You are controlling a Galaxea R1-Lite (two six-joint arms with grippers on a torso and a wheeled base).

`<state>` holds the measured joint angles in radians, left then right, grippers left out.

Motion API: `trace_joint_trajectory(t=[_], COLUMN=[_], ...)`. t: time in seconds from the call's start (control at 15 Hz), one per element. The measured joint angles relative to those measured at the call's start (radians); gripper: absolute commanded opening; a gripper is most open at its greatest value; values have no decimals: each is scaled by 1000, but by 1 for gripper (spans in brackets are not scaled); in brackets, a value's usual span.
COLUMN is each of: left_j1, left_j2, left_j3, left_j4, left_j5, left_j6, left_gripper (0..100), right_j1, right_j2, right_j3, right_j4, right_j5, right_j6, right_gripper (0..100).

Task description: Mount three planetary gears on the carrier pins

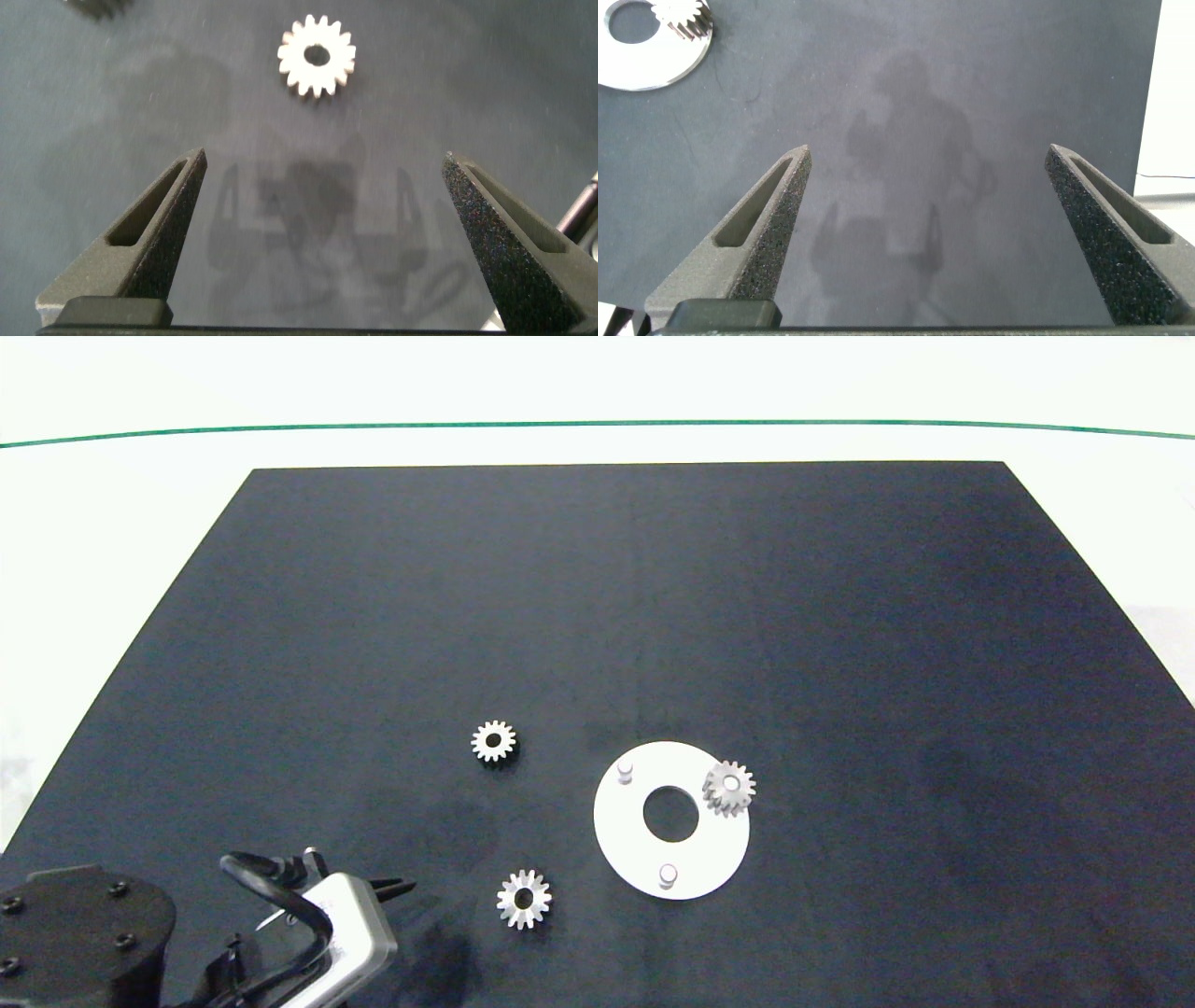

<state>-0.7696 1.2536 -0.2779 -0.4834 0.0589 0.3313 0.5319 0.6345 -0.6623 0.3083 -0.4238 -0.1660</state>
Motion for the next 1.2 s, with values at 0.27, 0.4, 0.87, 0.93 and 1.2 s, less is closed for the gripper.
trace_joint_trajectory(t=[0.27,0.4,0.87,0.93,1.2], left_j1=[-4,-6,3,4,4], left_j2=[137,206,302,308,321], left_j3=[-1,2,-29,-38,-59], left_j4=[-205,-280,-290,-290,-290], left_j5=[0,1,2,2,2], left_j6=[2,5,11,10,11], left_gripper=[100,100,100,99,91], right_j1=[0,-1,-1,-1,-1], right_j2=[-3,-4,-4,-4,-3], right_j3=[-1,1,0,0,-1], right_j4=[1,2,1,1,1], right_j5=[0,0,0,0,0], right_j6=[-1,-1,-1,-1,-1], right_gripper=[100,100,100,100,100])
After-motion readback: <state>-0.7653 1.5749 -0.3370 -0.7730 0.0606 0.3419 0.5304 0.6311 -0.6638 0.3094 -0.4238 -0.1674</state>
